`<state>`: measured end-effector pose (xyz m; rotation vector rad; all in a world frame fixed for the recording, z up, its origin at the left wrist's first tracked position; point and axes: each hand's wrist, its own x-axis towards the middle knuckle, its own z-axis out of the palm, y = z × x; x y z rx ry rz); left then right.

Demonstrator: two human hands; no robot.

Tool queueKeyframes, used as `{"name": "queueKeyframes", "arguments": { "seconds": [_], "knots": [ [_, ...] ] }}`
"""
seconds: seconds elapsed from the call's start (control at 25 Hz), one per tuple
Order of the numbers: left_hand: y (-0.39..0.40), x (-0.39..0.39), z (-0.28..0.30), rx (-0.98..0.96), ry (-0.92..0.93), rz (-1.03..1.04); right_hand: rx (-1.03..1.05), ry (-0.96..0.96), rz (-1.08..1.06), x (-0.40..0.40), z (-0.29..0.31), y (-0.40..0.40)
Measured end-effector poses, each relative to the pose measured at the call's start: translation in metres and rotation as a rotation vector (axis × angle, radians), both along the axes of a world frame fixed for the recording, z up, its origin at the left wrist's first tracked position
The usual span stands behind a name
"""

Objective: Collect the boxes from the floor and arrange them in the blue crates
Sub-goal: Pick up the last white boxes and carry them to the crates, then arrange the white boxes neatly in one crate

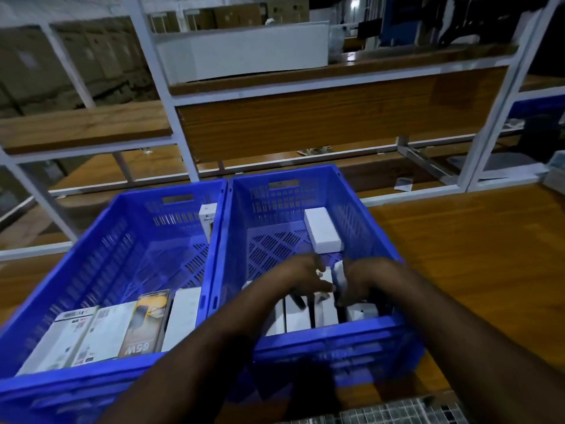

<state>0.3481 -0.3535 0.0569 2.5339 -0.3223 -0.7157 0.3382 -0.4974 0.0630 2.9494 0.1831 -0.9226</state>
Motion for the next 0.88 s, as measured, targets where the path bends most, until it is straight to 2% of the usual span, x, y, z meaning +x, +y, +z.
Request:
{"name": "queueKeyframes", "arguments": {
  "seconds": [0.16,0.36,0.48,0.56,0.64,0.72,0.88],
  "knots": [
    [0.022,0.016,0.012,-0.270,0.006,0.279,-0.018,0.049,0.055,0.014,0.020,-0.001],
    [0.058,0.017,0.011,-0.304,-0.200,0.416,-0.075,0.251,0.040,0.024,-0.002,-0.002],
    [0.070,0.019,0.006,-0.333,-0.271,0.460,-0.111,0.145,0.139,0.024,0.008,-0.001],
    [0.075,0.023,0.006,-0.384,-0.316,0.484,-0.142,-0.042,0.153,0.026,0.017,0.005],
    [0.079,0.030,0.006,-0.430,-0.383,0.505,-0.098,-0.263,0.123,0.028,0.027,0.013],
    [0.083,0.037,0.006,-0.466,-0.445,0.519,0.020,-0.378,0.108,0.034,0.035,0.029],
    [0.090,0.051,0.006,-0.459,-0.507,0.471,0.210,-0.246,0.097,0.053,0.027,0.082]
  ]
}}
